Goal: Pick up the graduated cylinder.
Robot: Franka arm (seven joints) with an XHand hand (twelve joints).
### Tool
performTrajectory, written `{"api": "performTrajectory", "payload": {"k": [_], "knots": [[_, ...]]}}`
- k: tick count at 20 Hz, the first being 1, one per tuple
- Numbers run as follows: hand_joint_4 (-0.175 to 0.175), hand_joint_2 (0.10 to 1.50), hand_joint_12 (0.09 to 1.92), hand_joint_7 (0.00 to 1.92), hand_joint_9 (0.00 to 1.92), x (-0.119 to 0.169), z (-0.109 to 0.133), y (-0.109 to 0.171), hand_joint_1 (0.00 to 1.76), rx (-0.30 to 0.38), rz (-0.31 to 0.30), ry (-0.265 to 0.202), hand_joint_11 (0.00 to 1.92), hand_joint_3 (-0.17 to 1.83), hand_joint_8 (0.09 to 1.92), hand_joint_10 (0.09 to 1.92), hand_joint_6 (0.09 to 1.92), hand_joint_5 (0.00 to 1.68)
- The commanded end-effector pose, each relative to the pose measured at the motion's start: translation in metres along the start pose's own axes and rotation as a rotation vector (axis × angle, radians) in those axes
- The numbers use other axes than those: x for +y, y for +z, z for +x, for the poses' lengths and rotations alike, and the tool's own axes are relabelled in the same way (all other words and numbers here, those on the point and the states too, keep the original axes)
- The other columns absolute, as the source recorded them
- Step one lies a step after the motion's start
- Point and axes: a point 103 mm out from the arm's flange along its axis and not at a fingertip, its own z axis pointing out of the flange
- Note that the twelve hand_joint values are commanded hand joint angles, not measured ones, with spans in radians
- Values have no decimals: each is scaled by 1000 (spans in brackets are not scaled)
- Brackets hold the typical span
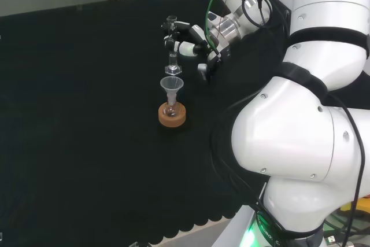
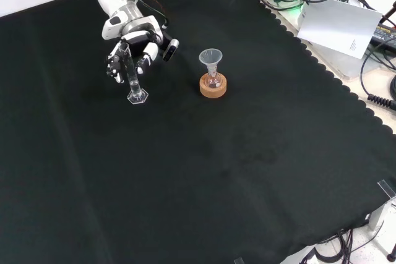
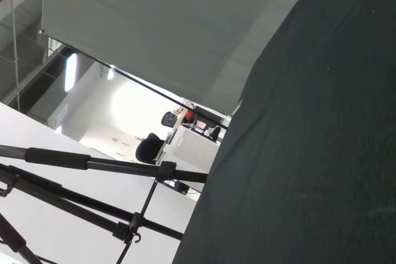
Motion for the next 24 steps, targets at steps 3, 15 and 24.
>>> {"api": "performTrajectory", "payload": {"k": [3,15,24], "knots": [[-28,1134,1099,480,825,0,-1,3,1127,-10,5,7,687,-175,627,415,521,627],[-53,1323,950,705,990,-3,5,-9,1285,-151,-31,51,896,-175,702,403,719,850],[-175,1189,830,870,1214,-2,18,-20,1225,-347,23,79,1087,-4,1158,320,1220,836]]}}
